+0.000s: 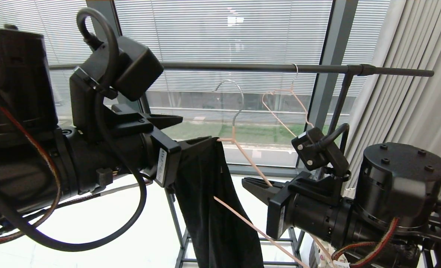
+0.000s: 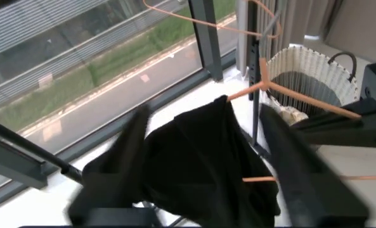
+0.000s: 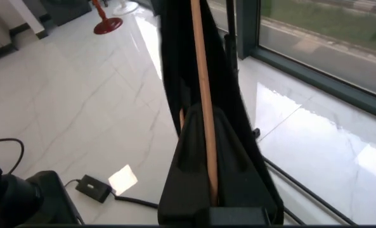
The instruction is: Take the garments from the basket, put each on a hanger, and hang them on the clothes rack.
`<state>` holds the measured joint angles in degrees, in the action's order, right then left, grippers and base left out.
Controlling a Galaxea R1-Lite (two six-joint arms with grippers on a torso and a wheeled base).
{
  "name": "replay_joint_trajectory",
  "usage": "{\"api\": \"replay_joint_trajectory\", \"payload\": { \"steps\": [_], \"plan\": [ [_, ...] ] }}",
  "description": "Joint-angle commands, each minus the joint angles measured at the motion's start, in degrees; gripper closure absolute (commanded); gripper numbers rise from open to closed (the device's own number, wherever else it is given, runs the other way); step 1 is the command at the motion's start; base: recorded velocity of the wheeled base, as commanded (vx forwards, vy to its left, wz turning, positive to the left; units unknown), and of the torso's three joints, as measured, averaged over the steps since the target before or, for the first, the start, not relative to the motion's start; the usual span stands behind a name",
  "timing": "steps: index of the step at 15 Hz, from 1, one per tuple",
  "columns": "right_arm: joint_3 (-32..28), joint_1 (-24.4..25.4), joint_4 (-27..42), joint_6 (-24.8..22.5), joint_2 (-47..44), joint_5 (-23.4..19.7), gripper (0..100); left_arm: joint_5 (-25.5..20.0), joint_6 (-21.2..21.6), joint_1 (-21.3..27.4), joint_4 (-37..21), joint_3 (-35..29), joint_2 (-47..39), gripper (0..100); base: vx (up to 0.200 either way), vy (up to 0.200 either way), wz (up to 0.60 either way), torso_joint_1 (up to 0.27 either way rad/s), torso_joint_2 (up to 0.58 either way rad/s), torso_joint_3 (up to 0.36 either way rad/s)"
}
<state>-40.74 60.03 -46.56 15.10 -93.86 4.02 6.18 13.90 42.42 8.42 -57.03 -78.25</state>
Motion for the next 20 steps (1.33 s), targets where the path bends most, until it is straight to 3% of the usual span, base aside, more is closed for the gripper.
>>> {"api": "replay_joint_trajectory", "payload": {
  "steps": [1,3,7,10,14,16,20],
  "plan": [
    [0.14,0.79,-0.11,-1.13,1.13,0.72,100,-0.03,0.08,-0.15,0.01,-1.68,0.29,0,0.000,0.000,0.00,0.000,0.00,0.000],
    [0.14,0.88,-0.11,-2.45,1.22,0.81,100,-0.03,0.08,-0.15,0.01,-1.77,0.82,0,0.000,0.000,0.00,0.000,0.00,0.000],
    [4.62,0.62,-0.11,-7.37,6.05,0.02,100,-1.70,0.34,-2.26,0.45,7.90,7.68,0,0.000,0.000,0.00,0.000,0.00,0.000],
    [11.21,0.53,-0.11,-10.53,12.91,-2.62,100,-9.61,0.69,-3.14,4.06,15.89,12.42,0,0.000,0.000,0.00,0.000,0.00,0.000],
    [15.69,0.53,-0.03,-13.96,16.25,-7.19,100,-14.88,10.54,-3.84,4.67,22.84,13.04,0,0.000,0.000,0.00,0.000,0.00,0.000],
    [16.04,0.53,-0.03,-15.37,16.25,-8.59,100,-18.75,11.68,-3.84,7.48,22.66,10.58,0,0.000,0.000,0.00,0.000,0.00,0.000],
    [18.50,0.53,-0.03,-18.71,16.86,-13.78,100,-20.24,14.14,-3.84,13.81,22.84,5.13,0,0.000,0.000,0.00,0.000,0.00,0.000]
  ]
}}
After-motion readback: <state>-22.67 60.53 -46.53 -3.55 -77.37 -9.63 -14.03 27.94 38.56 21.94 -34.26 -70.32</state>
